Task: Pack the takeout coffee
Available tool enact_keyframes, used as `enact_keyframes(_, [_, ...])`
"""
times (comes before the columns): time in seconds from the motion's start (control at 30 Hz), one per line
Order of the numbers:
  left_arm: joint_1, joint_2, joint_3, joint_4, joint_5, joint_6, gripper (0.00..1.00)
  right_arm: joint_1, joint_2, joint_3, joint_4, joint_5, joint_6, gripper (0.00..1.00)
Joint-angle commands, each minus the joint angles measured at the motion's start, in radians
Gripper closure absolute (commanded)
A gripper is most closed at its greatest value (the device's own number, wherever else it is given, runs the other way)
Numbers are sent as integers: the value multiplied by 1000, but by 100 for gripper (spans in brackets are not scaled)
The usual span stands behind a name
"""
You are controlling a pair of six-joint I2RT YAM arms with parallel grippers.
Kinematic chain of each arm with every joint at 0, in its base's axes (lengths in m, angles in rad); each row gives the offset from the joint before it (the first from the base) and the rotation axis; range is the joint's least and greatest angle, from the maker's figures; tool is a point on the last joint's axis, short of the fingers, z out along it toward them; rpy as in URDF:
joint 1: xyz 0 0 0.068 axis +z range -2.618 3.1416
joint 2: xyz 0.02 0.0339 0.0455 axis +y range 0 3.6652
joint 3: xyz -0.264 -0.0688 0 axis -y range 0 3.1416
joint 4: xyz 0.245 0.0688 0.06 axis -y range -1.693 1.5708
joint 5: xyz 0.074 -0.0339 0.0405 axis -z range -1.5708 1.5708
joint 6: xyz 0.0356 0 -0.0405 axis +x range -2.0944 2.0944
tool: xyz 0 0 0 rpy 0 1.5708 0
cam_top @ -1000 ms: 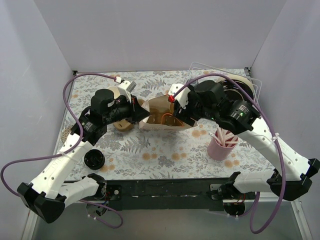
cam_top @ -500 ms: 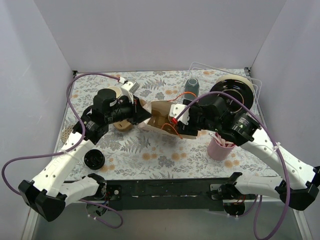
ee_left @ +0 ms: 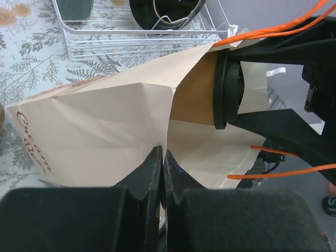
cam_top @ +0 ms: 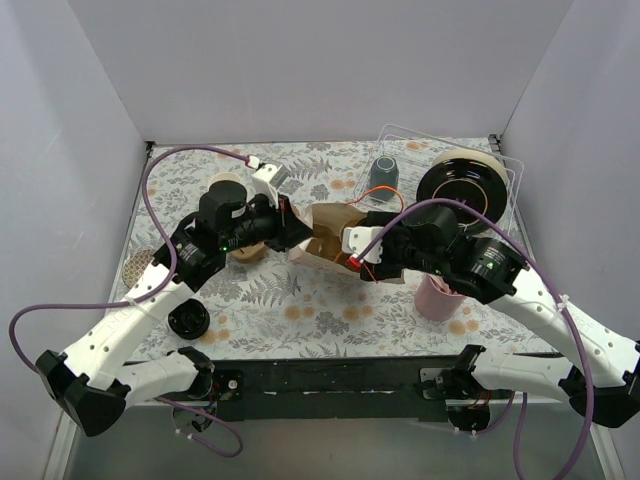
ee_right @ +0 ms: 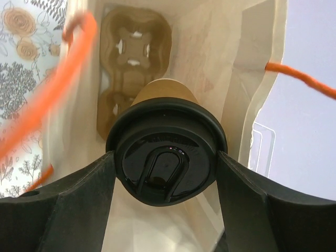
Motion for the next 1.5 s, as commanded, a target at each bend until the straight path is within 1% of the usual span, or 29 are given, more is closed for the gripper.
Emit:
enact_keyframes(0.0, [-19,-63,-57,65,-15,106,100,2,-49,-41,-21,-39,-52,52])
enact_keyframes(0.13, [-21,-55,-104,123,-36,152,100,2,-53,-78,-29,-35,-60,53])
enact_keyframes(0.3, [-22,-58,-140,201,6,109,100,10,-37,-87,-38,-65,-74,55])
enact_keyframes(0.43, [-24,-62,-140,217,17,175,100,37,-14,-92,-56,-63,-101,56])
enact_keyframes(0.53, [-24,-34,-111,211,54,195,100,60,13,-92,-46,-2,-114,56])
enact_keyframes(0.67, [-24,-17,-111,218,88,204,100,82,52,-76,12,141,-123,55])
enact_keyframes(0.83, [-26,-46,-126,214,82,232,100,82,122,-41,-23,179,-88,55])
enact_keyframes(0.97, [-26,-75,-164,214,94,239,100,79,148,-47,-1,215,-69,54])
enact_keyframes(1.1, [-24,-85,-180,212,94,223,100,76,159,-81,39,239,-78,54])
enact_keyframes(1.13, [-25,-83,-181,212,97,206,100,76,158,-87,80,253,-78,54])
enact_keyframes(1.2, [-26,-78,-181,211,97,178,100,70,165,-96,101,251,-91,54])
enact_keyframes(1.23, [-26,-78,-181,220,100,136,100,67,167,-98,108,251,-92,55])
enact_keyframes(1.33, [-24,-91,-186,240,120,69,100,51,151,-122,121,187,-117,54])
enact_keyframes(1.37, [-24,-91,-186,238,120,22,100,48,145,-130,120,179,-129,54])
enact_keyframes(1.47, [-26,-124,-206,250,128,-6,100,30,144,-122,79,135,-141,54])
